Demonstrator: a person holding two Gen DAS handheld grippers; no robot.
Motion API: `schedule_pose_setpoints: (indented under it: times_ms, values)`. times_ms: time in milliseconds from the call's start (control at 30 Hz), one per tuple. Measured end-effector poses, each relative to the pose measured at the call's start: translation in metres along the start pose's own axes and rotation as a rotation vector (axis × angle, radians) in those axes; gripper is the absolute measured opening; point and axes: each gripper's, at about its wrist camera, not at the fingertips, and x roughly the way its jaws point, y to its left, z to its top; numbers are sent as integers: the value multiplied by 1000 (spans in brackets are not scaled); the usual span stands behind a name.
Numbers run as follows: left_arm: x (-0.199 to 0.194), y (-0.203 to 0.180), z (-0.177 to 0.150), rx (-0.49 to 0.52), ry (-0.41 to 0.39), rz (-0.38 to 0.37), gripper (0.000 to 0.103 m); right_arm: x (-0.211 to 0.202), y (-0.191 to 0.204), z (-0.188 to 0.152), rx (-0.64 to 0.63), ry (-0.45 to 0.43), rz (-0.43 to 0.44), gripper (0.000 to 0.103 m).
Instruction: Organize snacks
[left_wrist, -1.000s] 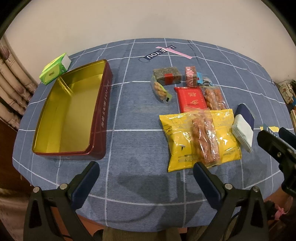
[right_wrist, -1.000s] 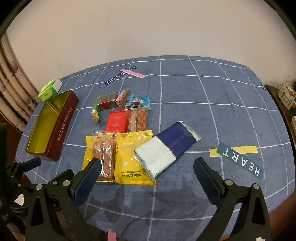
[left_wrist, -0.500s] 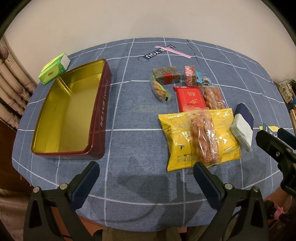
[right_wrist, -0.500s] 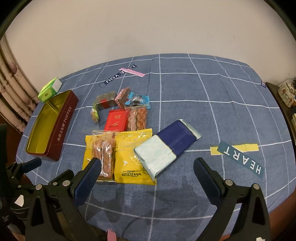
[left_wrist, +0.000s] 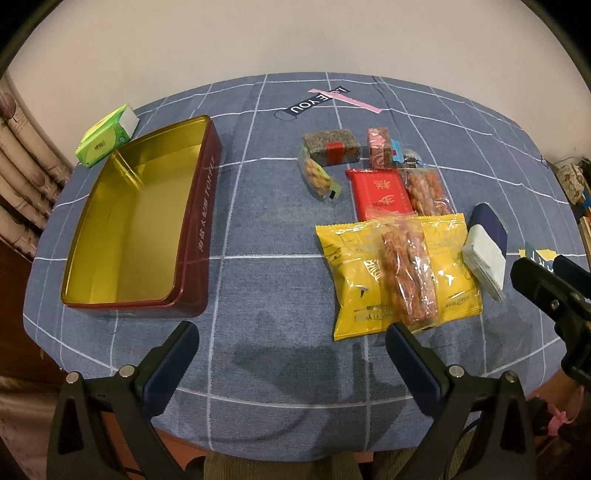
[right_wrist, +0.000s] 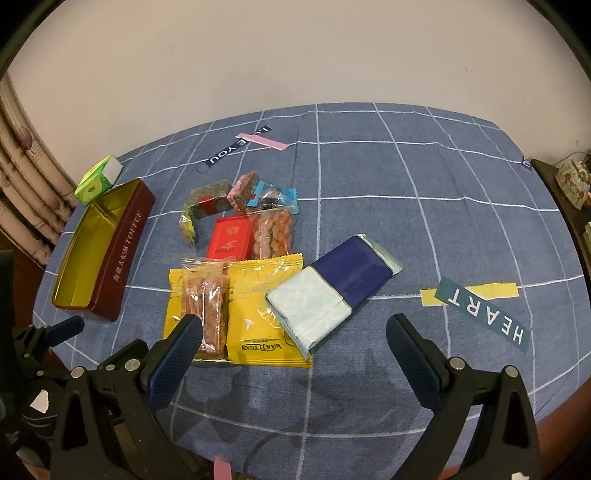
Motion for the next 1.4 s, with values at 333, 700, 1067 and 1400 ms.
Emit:
schedule_pose_setpoints:
  times_ms: [333, 700, 1067, 1400]
  values:
    - [0, 0, 1, -4, -2, 0, 103, 3, -1, 0, 4, 4, -5, 99]
    - [1, 4, 3, -8, -8, -7, 103, 12, -11, 3, 57, 45, 15, 99]
    - [4, 5, 5, -12, -3, -16, 103, 22, -16, 8, 88, 85, -18, 99]
    - [5, 17, 4, -45, 0, -19, 103, 46, -44, 21, 248, 185, -24, 99]
